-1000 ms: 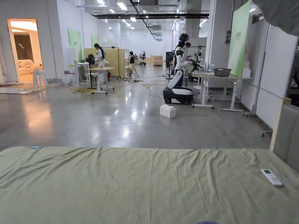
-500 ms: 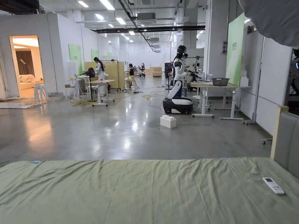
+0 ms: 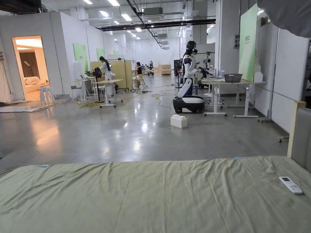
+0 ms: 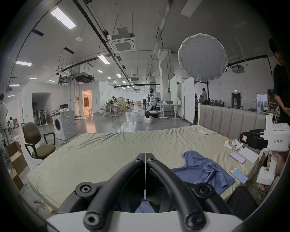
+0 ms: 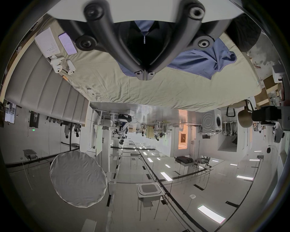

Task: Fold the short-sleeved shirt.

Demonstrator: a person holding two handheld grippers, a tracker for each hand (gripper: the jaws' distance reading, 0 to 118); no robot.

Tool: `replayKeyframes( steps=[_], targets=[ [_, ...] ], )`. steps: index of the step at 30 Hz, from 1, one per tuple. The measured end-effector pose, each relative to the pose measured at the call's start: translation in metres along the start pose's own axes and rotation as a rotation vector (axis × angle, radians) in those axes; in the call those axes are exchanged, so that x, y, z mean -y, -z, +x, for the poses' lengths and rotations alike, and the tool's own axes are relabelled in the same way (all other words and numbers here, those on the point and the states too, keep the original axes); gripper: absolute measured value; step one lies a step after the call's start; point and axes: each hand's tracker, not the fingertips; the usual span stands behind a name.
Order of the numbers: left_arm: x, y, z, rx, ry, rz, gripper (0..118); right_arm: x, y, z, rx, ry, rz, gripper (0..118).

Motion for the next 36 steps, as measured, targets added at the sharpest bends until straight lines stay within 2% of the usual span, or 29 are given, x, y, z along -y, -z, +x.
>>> replayKeyframes(
  steps=[2, 7, 10, 11, 12, 15, 17, 19, 20, 21, 23, 26, 30, 32, 33, 36],
  targets=[
    [0.003, 0.003, -0.001, 0.0, 0.003, -0.002, 0, -0.001, 0.0, 0.001, -0.003, 0.0, 0.006, 0],
    [0.003, 0.025, -0.017, -0.03, -0.038, -0.042, 0, 0.006, 0.007, 0.009, -0.019, 0.062, -0.023, 0],
    [0.01, 0.055, -0.038, -0.008, -0.12, -0.097, 0, 0.014, 0.011, 0.013, -0.025, 0.107, -0.057, 0],
    [0.012, 0.068, -0.045, -0.011, -0.145, -0.122, 0, 0.02, 0.013, 0.014, -0.03, 0.149, -0.105, 0],
    [0.018, 0.086, -0.055, 0.007, -0.174, -0.168, 0, 0.022, 0.014, 0.015, -0.022, 0.121, -0.078, 0],
    [0.046, 0.144, -0.081, 0.049, -0.294, -0.318, 3, 0.043, 0.019, 0.019, -0.012, 0.145, -0.144, 0],
    [0.068, 0.186, -0.094, 0.109, -0.308, -0.413, 19, 0.054, 0.025, 0.026, -0.019, 0.182, -0.201, 0],
    [0.089, 0.231, -0.1, 0.079, -0.247, -0.518, 63, 0.062, 0.029, 0.031, -0.025, 0.201, -0.222, 0],
    [0.099, 0.251, -0.102, 0.074, -0.269, -0.576, 79, 0.065, 0.03, 0.033, -0.02, 0.204, -0.227, 0],
    [0.11, 0.272, -0.105, 0.074, -0.272, -0.62, 82, 0.067, 0.031, 0.035, -0.011, 0.208, -0.235, 0],
    [0.127, 0.307, -0.111, 0.038, -0.301, -0.675, 82, 0.075, 0.032, 0.04, 0.005, 0.215, -0.258, 0],
    [0.15, 0.347, -0.112, -0.028, -0.241, -0.756, 82, 0.08, 0.029, 0.043, 0.036, 0.212, -0.284, 0],
    [0.171, 0.377, -0.109, -0.045, -0.21, -0.81, 81, 0.09, 0.028, 0.05, 0.078, 0.204, -0.339, 0],
    [0.178, 0.383, -0.107, -0.057, -0.191, -0.841, 72, 0.094, 0.029, 0.054, 0.086, 0.211, -0.357, 0],
    [0.18, 0.385, -0.103, -0.058, -0.167, -0.863, 56, 0.096, 0.03, 0.055, 0.089, 0.215, -0.367, 0],
    [0.177, 0.382, -0.099, -0.055, -0.117, -0.848, 49, 0.101, 0.037, 0.059, 0.09, 0.228, -0.386, 0]
  ],
)
